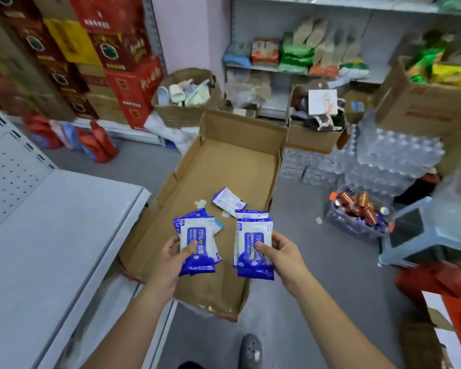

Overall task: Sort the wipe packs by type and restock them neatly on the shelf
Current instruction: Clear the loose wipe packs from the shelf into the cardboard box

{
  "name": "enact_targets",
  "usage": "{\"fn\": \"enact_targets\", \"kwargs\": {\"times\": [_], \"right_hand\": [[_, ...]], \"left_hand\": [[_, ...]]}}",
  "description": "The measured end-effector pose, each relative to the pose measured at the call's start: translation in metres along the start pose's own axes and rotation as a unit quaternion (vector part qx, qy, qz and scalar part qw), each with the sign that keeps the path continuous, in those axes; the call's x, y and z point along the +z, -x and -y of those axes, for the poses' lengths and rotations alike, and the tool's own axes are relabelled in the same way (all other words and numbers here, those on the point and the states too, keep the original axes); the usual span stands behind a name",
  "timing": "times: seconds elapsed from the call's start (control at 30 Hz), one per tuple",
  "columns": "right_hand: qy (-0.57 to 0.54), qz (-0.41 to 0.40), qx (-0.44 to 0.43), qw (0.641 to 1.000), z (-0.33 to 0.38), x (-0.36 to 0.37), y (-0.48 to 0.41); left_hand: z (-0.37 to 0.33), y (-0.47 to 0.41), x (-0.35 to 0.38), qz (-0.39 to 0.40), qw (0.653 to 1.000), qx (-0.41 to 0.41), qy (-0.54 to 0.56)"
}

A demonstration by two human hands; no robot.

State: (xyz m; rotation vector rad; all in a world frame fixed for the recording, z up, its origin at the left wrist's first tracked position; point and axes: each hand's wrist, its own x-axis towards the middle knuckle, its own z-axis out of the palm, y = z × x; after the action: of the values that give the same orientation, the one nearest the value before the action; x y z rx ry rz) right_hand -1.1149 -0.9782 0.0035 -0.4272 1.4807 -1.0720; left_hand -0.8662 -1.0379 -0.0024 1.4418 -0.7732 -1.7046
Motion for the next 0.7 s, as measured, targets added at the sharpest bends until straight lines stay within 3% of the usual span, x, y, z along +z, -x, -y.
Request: {"fn": "enact_targets", "kwargs": {"times": [0.5,0.7], "right_hand": [[0.066,-0.04,0.044,0.996,0.062,0.054,-0.186],[0.133,-0.023,0.057,0.989,0.07,0.051,-0.284]], "left_hand": [[-0.021,-0.203,0.025,-0.048,0.997,-0.061,0.01],[-0.009,-0.265,0.038,-0.071,0.989,-0.115,-0.054]]}}
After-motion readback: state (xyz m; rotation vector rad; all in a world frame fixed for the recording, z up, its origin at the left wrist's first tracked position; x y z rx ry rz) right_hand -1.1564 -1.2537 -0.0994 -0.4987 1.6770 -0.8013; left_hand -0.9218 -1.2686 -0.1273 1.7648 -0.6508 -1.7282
